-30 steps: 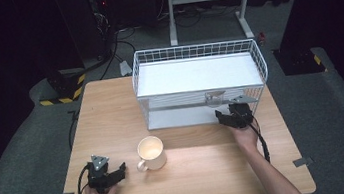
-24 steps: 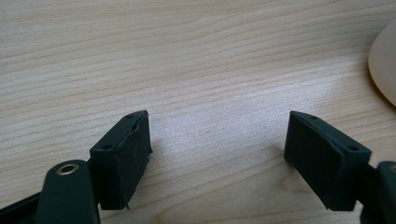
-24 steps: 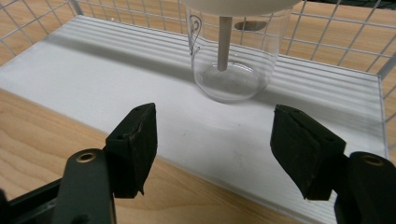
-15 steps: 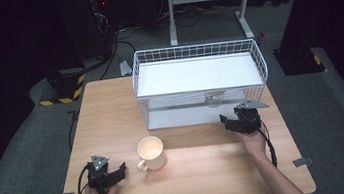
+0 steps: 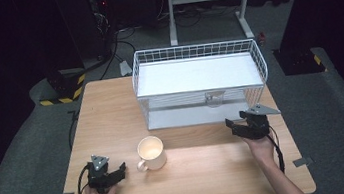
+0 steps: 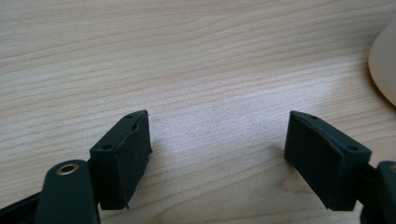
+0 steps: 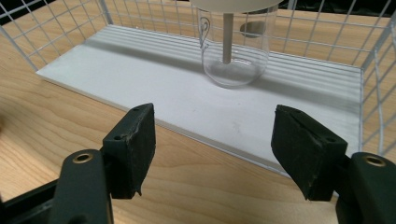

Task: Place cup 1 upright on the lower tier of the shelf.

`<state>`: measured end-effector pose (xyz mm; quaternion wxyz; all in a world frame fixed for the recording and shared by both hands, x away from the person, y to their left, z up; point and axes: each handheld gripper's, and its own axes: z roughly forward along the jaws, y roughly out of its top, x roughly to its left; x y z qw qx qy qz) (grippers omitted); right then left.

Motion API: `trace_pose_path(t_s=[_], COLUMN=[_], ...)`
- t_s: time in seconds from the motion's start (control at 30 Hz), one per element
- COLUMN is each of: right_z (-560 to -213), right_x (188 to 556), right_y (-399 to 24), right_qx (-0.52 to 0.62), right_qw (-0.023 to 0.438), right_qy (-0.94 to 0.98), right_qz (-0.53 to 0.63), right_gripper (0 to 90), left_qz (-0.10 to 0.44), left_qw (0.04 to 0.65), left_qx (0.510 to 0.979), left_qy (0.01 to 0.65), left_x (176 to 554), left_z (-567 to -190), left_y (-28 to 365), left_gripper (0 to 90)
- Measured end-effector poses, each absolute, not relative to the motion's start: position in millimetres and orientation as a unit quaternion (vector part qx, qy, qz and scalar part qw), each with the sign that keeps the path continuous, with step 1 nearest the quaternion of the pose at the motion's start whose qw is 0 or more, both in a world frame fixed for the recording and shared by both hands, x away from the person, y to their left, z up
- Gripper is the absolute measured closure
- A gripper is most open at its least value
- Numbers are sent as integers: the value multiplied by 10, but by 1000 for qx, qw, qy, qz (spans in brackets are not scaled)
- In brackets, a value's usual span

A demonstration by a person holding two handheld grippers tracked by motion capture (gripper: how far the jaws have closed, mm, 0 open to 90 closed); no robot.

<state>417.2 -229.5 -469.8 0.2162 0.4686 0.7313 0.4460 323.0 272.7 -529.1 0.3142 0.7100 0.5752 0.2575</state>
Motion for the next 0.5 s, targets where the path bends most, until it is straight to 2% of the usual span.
trace_pose_path(t_s=[0.5], right_z=[-4791], right_x=[3926], right_y=[-2494], right_qx=[471], right_qw=[206], right_qy=[731], right_qz=[449], right_gripper=[310], left_qz=[257], left_qw=[314], left_qx=[710], left_qy=[575], left_x=[3230], left_z=[-5291], left_y=[2727], left_gripper=[228])
